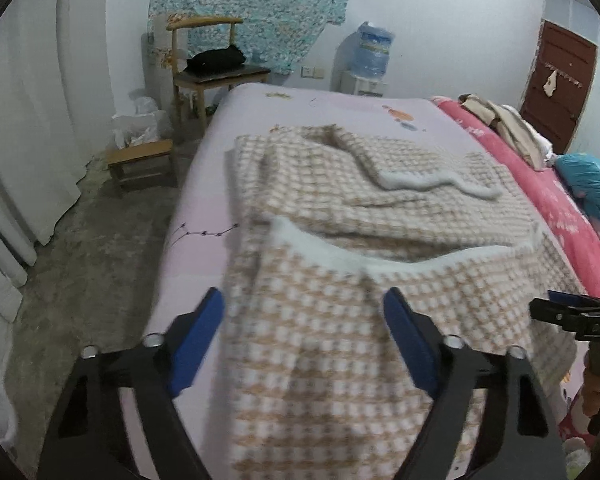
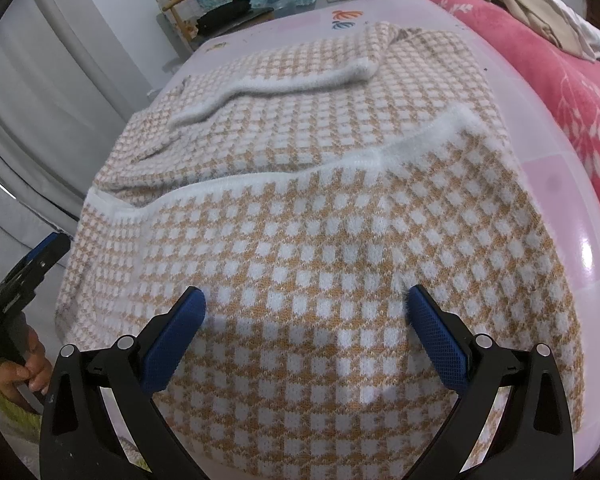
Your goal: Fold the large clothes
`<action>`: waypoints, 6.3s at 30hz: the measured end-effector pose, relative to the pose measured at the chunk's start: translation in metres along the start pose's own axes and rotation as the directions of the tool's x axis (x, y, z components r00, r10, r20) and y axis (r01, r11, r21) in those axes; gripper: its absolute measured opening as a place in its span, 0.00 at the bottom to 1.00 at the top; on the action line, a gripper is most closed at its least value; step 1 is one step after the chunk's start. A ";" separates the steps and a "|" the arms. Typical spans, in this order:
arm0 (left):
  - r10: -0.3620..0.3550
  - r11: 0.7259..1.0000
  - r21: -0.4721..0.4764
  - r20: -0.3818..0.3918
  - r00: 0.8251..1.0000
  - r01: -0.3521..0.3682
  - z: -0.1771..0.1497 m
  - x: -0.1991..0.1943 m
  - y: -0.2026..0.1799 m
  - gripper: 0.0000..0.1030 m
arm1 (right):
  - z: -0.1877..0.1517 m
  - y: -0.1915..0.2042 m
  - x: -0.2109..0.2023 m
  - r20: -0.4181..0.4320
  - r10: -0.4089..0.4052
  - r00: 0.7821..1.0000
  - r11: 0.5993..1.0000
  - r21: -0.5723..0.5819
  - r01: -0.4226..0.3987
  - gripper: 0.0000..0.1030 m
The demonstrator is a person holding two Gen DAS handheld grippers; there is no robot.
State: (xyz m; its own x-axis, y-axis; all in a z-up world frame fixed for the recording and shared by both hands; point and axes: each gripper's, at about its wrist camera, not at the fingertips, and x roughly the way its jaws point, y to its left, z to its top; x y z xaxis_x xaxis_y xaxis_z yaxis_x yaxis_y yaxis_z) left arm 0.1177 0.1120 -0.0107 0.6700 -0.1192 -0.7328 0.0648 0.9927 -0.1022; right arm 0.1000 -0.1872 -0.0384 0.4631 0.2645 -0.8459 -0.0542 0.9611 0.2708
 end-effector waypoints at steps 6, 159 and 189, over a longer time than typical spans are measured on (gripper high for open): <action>0.006 0.999 -0.043 -0.032 0.999 -0.007 0.002 0.016 0.015 0.43 | 0.006 0.008 0.001 -0.003 -0.008 1.000 1.000 0.002 0.008 0.93; 0.168 0.980 0.143 -0.190 0.967 -0.142 0.000 0.049 -0.029 0.30 | 0.058 -0.049 -0.001 0.000 -0.176 0.984 0.980 -0.092 0.175 0.14; 0.116 0.988 0.109 -0.040 0.992 -0.111 0.010 -0.002 -0.024 0.09 | 0.034 -0.002 -0.069 0.186 -0.211 0.959 0.971 -0.072 0.228 0.05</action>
State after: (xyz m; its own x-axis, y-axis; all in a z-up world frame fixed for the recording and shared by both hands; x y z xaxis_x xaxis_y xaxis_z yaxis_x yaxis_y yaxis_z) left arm 0.1223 0.0882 -0.0005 0.6429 -0.0041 -0.7660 0.0699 0.9961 0.0533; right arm 0.0985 -0.2104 0.0355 0.6206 0.0357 -0.7833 -0.0106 0.9993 0.0372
